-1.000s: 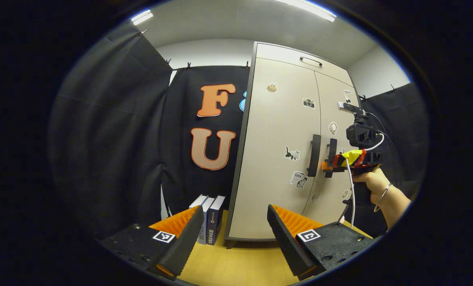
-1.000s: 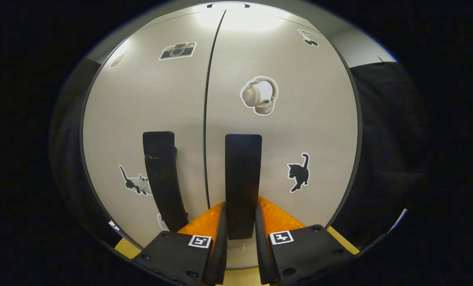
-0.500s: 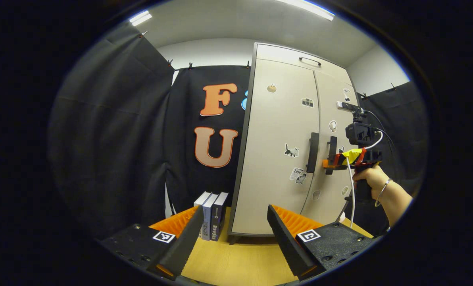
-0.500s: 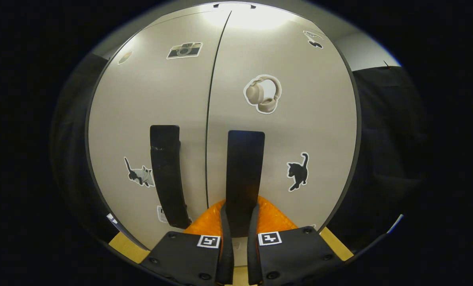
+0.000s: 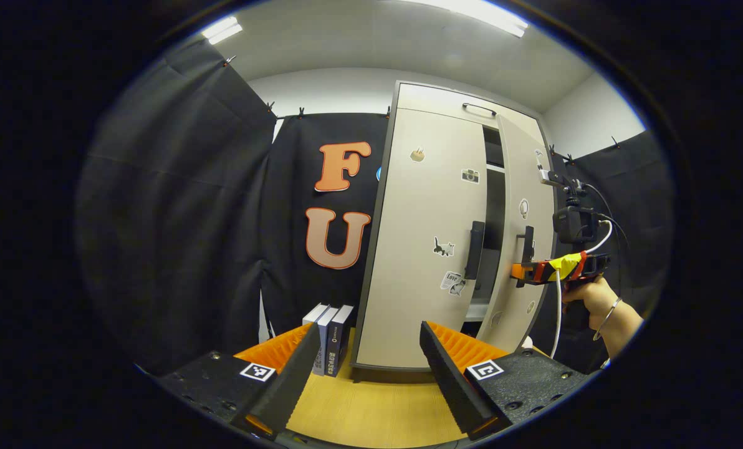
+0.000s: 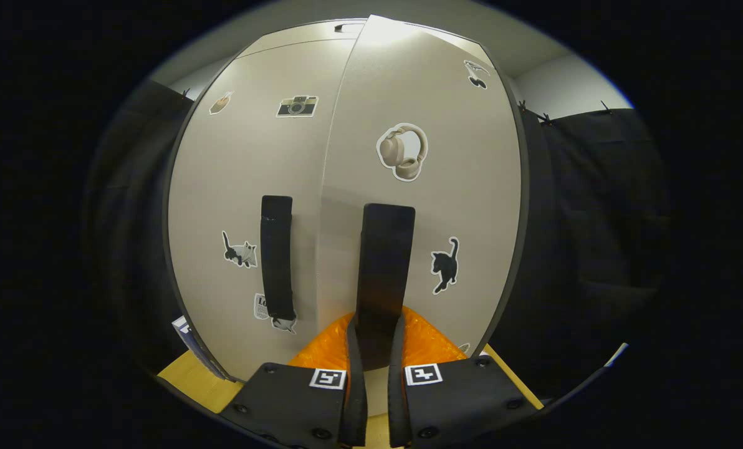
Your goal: Open the right door of the double-door shoe cabinet with the right hand, and open the left door with the left hand.
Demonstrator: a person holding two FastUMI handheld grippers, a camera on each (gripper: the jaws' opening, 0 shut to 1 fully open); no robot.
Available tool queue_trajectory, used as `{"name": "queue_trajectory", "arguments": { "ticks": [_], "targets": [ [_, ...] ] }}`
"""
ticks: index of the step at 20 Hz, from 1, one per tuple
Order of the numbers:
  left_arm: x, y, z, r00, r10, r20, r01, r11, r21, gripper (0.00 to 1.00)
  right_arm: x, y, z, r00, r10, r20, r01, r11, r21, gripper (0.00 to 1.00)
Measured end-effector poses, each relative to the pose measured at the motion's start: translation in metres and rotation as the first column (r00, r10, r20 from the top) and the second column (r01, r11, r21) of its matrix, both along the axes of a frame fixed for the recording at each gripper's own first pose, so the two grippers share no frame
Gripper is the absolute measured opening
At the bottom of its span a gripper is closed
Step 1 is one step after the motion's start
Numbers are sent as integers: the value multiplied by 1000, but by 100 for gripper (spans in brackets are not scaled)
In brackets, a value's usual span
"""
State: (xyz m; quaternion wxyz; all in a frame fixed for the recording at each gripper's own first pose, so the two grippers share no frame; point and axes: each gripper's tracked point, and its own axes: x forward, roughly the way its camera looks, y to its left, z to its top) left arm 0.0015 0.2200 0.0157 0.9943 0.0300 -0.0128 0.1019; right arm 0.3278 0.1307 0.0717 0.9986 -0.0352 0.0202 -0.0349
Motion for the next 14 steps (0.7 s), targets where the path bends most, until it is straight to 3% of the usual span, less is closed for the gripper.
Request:
{"name": "queue_trajectory", "arguments": {
  "ticks": [6, 7, 14],
  "targets": [
    [-31, -20, 11, 999, 18, 26, -19, 1000, 16, 96, -14, -12, -2, 1000, 28, 1, -28, 999, -17, 21],
    [-35, -24, 12, 999, 23, 30, -24, 1000, 17, 96, -16, -10, -4, 999, 40, 16, -41, 998, 39, 8],
    [-59, -64, 18, 998, 32, 45, -33, 999, 24, 96, -37, -34, -3, 998, 60, 9, -61, 998, 35, 7]
  ]
}}
